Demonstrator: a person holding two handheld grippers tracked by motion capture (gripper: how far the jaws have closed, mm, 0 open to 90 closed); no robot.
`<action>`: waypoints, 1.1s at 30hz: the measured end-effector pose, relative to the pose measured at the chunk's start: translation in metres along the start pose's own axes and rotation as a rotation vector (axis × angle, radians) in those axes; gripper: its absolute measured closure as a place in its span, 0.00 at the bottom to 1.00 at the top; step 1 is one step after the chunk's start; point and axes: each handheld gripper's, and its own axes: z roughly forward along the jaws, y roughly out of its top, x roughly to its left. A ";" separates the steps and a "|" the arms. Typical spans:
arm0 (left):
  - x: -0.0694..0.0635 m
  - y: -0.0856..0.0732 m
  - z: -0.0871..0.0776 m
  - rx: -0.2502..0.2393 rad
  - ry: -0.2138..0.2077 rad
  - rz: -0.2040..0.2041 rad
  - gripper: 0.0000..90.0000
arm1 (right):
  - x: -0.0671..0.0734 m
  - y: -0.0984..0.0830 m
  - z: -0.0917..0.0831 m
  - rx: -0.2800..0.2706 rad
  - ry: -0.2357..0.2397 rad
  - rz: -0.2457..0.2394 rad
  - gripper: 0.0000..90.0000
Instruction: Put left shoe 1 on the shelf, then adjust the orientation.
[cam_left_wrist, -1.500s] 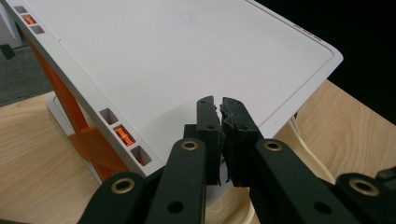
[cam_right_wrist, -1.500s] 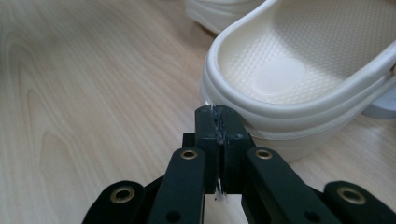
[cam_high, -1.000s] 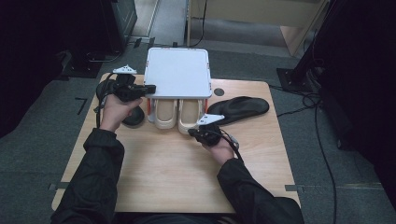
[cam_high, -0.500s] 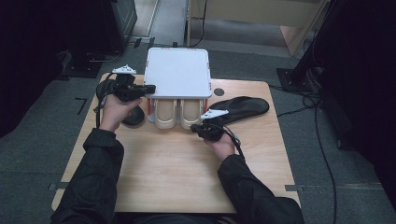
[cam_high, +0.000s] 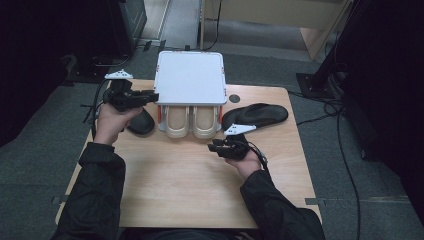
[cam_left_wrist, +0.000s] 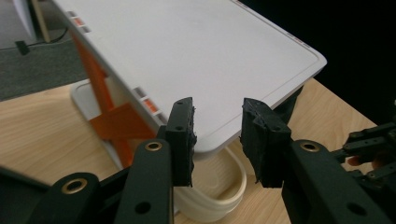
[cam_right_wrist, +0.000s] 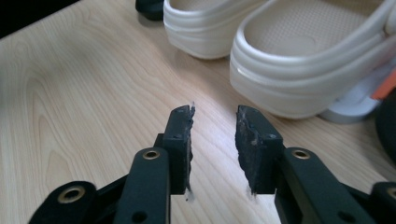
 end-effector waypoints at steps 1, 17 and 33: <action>0.002 -0.002 -0.003 -0.003 0.007 -0.009 0.71 | 0.000 -0.002 -0.002 0.000 -0.003 -0.007 0.73; 0.040 -0.043 -0.018 0.006 0.112 -0.106 0.69 | -0.010 -0.002 -0.002 -0.013 -0.004 -0.011 0.71; 0.063 -0.084 0.030 0.117 0.139 -0.137 0.71 | -0.006 -0.005 0.004 0.015 0.001 -0.018 0.71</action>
